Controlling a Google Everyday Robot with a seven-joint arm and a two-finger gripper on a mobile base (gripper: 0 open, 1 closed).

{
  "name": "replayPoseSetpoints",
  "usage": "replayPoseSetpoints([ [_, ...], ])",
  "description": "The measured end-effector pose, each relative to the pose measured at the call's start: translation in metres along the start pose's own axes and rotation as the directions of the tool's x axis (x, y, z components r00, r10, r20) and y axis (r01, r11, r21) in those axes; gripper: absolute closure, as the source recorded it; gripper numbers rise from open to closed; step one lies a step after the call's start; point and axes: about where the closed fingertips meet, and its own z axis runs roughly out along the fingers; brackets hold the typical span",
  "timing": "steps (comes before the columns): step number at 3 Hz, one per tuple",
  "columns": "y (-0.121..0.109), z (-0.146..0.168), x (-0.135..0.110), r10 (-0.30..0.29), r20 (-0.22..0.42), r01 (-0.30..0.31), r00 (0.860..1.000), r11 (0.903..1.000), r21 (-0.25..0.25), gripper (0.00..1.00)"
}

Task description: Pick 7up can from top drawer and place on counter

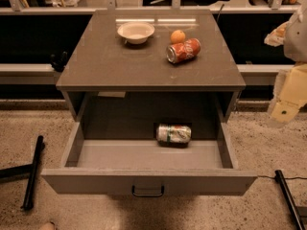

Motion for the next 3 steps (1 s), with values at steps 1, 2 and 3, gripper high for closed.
replayPoseSetpoints([
  [1, 0.0, 0.0, 0.0, 0.0, 0.0, 0.0, 1.0, 1.0, 0.0, 0.0],
  [2, 0.011, 0.036, -0.01, -0.046, 0.066, 0.051, 0.997, 0.9964, -0.068, 0.0],
  [3, 0.039, 0.109, -0.03, -0.072, 0.197, 0.114, 0.978, 0.9707, -0.211, 0.0],
])
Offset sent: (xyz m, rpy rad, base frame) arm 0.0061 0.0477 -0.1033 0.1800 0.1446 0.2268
